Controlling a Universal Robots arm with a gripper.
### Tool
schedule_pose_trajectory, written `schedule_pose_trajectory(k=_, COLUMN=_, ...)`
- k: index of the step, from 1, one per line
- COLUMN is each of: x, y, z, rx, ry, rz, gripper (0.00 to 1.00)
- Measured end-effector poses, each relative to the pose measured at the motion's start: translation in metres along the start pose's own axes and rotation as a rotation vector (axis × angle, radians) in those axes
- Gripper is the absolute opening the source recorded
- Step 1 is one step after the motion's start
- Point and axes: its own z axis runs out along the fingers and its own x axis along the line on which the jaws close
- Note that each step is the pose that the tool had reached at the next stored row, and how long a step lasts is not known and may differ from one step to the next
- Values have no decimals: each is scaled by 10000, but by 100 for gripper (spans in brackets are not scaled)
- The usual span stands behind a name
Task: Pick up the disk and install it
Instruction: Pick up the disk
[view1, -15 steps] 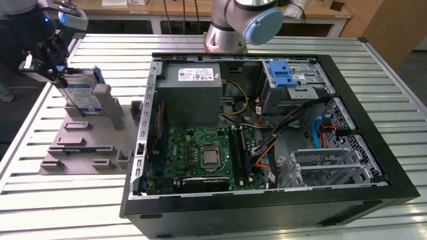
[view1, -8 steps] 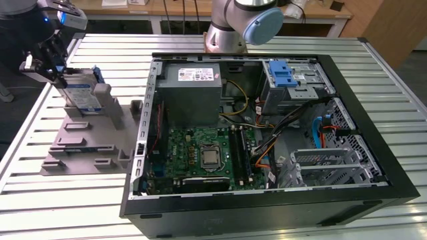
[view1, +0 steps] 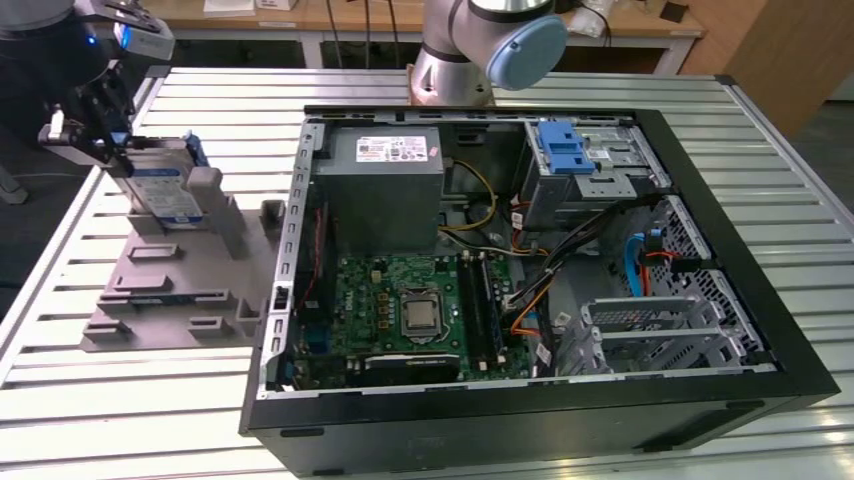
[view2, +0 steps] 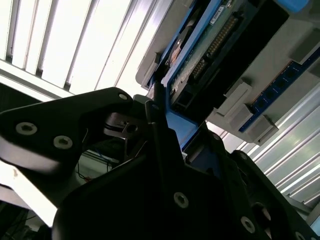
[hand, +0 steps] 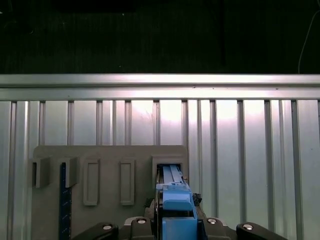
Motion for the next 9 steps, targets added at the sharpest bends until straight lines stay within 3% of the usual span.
schedule_pose_trajectory(k=4, x=2, y=0, z=0, rx=0, ry=0, rz=-1, gripper=38)
schedule_pose_trajectory(k=5, x=2, y=0, z=0, rx=0, ry=0, rz=-1, gripper=44)
schedule_pose_trajectory(k=9, x=3, y=0, z=0, rx=0, ry=0, rz=-1, gripper=43)
